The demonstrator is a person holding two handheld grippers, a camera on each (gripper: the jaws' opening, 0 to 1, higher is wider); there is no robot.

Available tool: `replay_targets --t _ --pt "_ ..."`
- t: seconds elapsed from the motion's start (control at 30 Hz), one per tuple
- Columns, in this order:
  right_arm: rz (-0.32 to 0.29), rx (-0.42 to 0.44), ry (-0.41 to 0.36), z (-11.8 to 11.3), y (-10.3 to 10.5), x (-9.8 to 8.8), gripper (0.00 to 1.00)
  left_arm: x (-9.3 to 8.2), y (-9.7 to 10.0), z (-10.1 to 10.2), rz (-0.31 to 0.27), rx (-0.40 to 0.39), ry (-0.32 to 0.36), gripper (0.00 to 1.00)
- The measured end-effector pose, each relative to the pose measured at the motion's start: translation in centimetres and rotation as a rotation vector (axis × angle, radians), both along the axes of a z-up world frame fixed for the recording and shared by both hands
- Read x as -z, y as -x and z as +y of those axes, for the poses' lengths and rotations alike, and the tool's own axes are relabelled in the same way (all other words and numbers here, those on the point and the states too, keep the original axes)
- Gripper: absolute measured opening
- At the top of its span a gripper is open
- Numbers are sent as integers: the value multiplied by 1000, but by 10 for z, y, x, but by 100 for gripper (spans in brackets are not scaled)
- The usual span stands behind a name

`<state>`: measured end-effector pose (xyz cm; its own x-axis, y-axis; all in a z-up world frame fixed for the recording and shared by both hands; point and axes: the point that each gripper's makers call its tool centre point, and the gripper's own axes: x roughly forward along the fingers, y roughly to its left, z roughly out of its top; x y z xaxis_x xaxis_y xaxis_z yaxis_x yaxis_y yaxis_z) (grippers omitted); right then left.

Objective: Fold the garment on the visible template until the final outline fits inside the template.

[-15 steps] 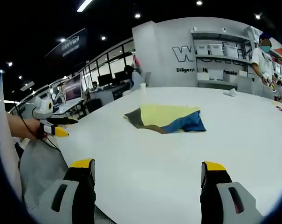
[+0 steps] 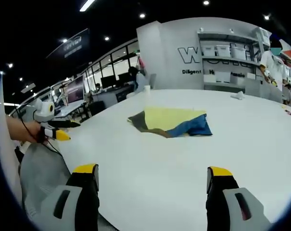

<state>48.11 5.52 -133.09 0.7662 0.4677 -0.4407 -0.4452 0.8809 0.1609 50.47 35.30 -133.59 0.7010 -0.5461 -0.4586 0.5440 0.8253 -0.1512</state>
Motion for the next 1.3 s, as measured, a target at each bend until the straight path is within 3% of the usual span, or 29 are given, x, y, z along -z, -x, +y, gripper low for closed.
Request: replay_targets --t 1.3 --pt "11 0 18 -4 -2 7 87 8 1 -3 21 10 -1 94"
